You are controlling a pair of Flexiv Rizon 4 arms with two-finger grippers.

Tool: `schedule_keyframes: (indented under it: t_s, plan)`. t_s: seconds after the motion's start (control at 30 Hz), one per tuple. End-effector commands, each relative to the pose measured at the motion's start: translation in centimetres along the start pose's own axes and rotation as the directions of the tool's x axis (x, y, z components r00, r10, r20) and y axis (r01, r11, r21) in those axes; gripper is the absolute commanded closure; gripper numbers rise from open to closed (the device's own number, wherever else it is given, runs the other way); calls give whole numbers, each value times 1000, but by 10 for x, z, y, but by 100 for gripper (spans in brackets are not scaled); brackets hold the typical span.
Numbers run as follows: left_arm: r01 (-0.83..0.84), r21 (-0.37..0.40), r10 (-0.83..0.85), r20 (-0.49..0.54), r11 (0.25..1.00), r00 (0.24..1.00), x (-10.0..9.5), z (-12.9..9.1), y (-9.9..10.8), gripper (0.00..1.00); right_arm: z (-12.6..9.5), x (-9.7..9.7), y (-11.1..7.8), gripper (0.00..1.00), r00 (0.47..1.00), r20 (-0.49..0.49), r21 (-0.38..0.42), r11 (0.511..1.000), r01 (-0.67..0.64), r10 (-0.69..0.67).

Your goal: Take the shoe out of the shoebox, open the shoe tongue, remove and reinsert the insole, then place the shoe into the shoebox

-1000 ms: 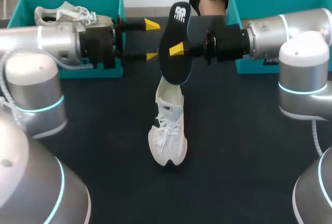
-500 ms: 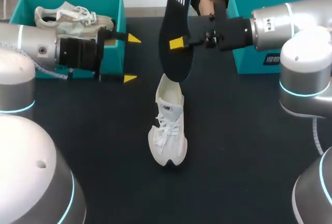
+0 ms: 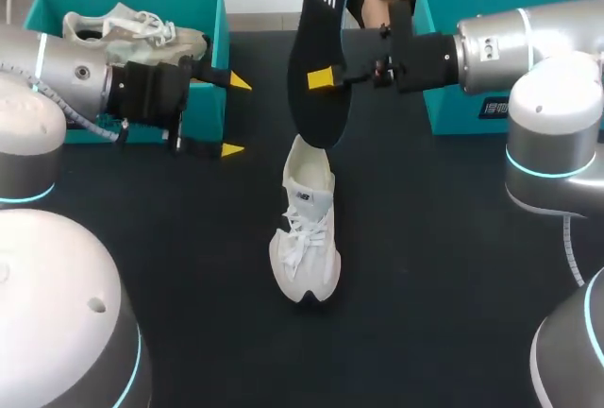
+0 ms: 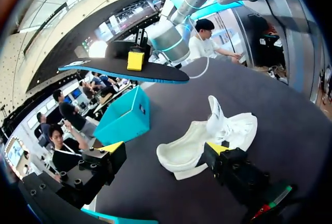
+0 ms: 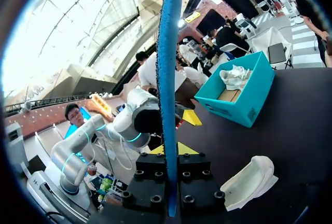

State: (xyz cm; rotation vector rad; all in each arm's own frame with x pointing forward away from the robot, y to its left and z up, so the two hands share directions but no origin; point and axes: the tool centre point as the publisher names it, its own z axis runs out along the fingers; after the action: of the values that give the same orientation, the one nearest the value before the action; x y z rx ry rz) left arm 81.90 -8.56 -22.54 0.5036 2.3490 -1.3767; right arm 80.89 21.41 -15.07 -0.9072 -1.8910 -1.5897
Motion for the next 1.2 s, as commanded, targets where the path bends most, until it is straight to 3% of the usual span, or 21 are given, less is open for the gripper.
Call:
schedule_keyframes:
  t_s: [0.03, 0.1, 0.37, 0.67, 0.87, 1.17, 1.2]
  plan:
    - [0, -2, 0, -8, 1000, 1000, -1, 0, 0, 0, 2, 0, 0, 100, 1000, 2, 1, 1000, -1, 1]
    - [13, -8, -13, -13, 1000, 1000, 0, 3, 4, 0, 2, 0, 0, 100, 1000, 2, 1, 1000, -1, 1]
    - [11, -30, -13, -84, 999, 996, 26, 30, 42, 0, 6, -47, 7, 100, 967, 83, 101, 968, 230, -239]
    - [35, -71, -42, -95, 997, 995, 56, 60, 80, 0, 20, -84, -2, 100, 942, 63, 130, 938, 321, -331]
    - [39, -74, -45, -82, 996, 996, 66, 72, 90, 0, 30, -98, -23, 100, 934, 54, 130, 930, 343, -352]
    - [108, -108, -115, -64, 988, 991, 65, 84, 91, 0, 30, -98, -23, 100, 934, 54, 130, 930, 343, -352]
    - [111, -142, -120, -54, 984, 991, 65, 86, 92, 0, 30, -98, -23, 100, 934, 54, 130, 930, 343, -352]
